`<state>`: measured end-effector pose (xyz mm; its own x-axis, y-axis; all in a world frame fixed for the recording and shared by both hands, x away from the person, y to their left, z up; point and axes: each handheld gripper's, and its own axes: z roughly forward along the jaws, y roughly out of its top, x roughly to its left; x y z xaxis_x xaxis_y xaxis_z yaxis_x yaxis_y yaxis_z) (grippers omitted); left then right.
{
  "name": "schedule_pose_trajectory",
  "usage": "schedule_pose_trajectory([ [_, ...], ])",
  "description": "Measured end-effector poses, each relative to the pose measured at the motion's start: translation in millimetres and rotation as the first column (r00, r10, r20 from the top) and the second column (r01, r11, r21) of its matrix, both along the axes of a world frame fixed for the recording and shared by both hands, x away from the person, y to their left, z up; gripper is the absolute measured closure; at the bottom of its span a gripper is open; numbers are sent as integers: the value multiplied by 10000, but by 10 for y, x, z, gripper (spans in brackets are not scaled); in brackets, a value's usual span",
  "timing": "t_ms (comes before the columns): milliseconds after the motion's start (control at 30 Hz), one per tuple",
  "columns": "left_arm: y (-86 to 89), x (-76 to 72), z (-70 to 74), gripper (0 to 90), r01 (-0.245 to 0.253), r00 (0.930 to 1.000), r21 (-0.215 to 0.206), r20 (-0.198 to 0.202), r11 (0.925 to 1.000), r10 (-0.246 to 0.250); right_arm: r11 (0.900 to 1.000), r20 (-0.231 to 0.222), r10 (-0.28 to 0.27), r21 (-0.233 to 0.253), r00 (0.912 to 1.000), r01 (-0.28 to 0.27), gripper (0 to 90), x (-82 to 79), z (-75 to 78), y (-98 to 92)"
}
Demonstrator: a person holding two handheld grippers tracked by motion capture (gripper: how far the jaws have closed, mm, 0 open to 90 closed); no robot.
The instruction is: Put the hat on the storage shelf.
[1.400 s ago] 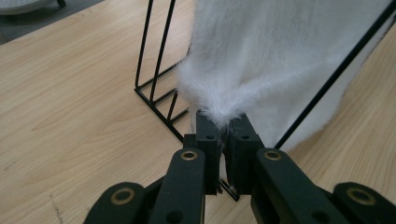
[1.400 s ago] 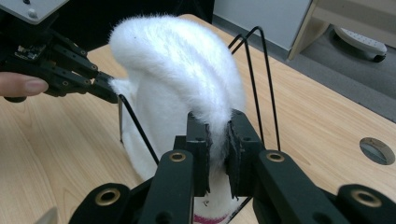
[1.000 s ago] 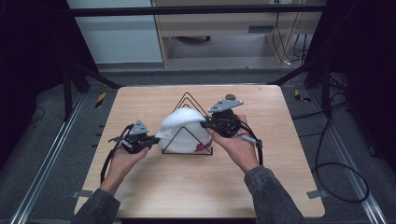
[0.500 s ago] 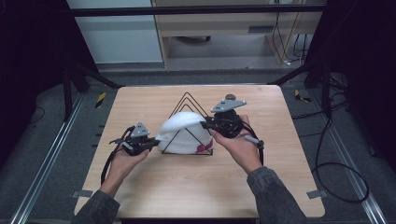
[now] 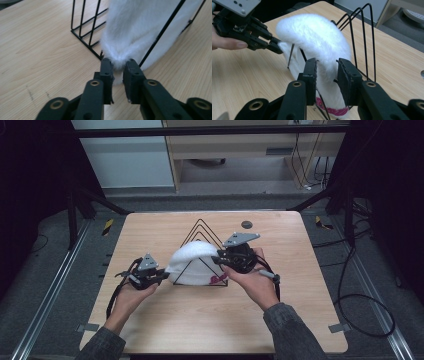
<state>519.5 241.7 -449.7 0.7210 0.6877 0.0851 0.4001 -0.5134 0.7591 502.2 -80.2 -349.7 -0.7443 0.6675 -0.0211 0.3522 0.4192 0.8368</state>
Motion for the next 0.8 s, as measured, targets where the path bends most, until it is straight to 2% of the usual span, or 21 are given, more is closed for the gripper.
schedule_pose_trajectory([
  [33, 9, -8, 6, 769, -119, 9999, -33, 64, 9999, 119, 10000, 0, 0, 0, 10000, 0, 681, 0, 0, 0],
  [133, 65, -55, 59, 687, -436, 9984, -189, 343, 9989, 443, 10000, -12, -4, -7, 10000, 4, 652, -73, -30, -20],
  [267, 101, -119, 84, 490, -980, 9939, 161, 517, 9951, 971, 9999, -3, -106, -101, 9999, 106, 600, -138, -71, -56],
  [367, 120, -160, 85, 396, -1102, 9920, 89, 631, 9939, 1094, 9998, -67, -167, -147, 9998, 166, 567, -178, -104, -76],
  [433, 138, -195, 82, 330, -876, 9944, -412, 564, 9953, 898, 9989, 51, -244, -411, 9997, 246, 535, -211, -124, -78],
  [467, 148, -215, 80, 308, -778, 9955, -524, 509, 9956, 805, 9983, 78, -279, -502, 9996, 283, 515, -227, -133, -81],
  [733, 230, -293, 5, 51, -968, 9937, -756, 490, 9924, 1007, 9960, 4, -629, -642, 9980, 628, 392, -401, -217, -213],
  [800, 254, -311, -24, 42, -1032, 9931, -847, 476, 9911, 1074, 9956, -21, -804, -494, 9968, 802, 363, -445, -228, -275],
])
